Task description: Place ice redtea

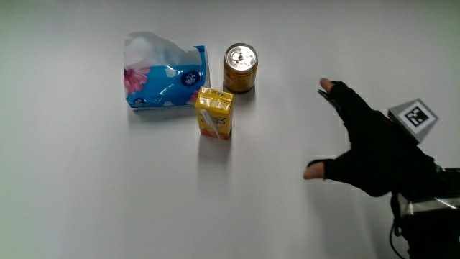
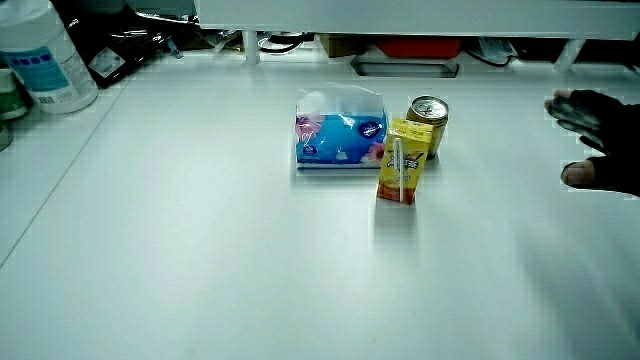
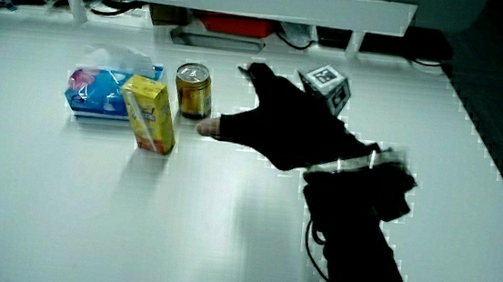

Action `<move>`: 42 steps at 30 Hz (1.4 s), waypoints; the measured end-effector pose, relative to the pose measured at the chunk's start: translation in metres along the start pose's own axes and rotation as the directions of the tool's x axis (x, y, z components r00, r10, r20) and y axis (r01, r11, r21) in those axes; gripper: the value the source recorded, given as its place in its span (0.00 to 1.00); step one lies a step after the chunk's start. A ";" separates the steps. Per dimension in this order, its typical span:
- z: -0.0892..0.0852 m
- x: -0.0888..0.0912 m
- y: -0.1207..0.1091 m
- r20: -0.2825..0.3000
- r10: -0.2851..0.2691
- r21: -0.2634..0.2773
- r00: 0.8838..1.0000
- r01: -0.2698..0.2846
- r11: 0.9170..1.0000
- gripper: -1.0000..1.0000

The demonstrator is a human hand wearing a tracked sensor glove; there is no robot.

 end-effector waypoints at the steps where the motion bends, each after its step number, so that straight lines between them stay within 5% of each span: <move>1: -0.001 0.004 0.007 0.030 -0.010 -0.005 1.000 0.010 1.000 0.50; 2: -0.002 0.008 0.013 0.059 -0.019 -0.009 0.998 0.020 1.000 0.50; 5: -0.015 -0.014 0.022 -0.048 -0.025 -0.024 0.999 0.024 0.999 0.50; 7: -0.021 -0.015 0.033 -0.061 0.021 -0.039 0.998 -0.024 0.999 0.50; 8: -0.022 -0.011 0.038 -0.037 -0.006 -0.038 0.999 0.005 0.999 0.50; 9: -0.025 -0.008 0.044 -0.069 0.035 -0.046 0.997 -0.038 0.998 0.50; 12: -0.035 -0.009 0.055 -0.107 0.025 -0.064 0.994 -0.032 0.997 0.50; 27: -0.073 0.019 0.110 -0.161 0.058 -0.092 0.985 -0.073 0.993 0.50; 35: -0.081 0.031 0.118 -0.205 0.099 -0.042 0.974 -0.110 0.993 0.50; 42: -0.081 0.033 0.116 -0.234 0.141 0.034 0.962 -0.136 0.990 0.38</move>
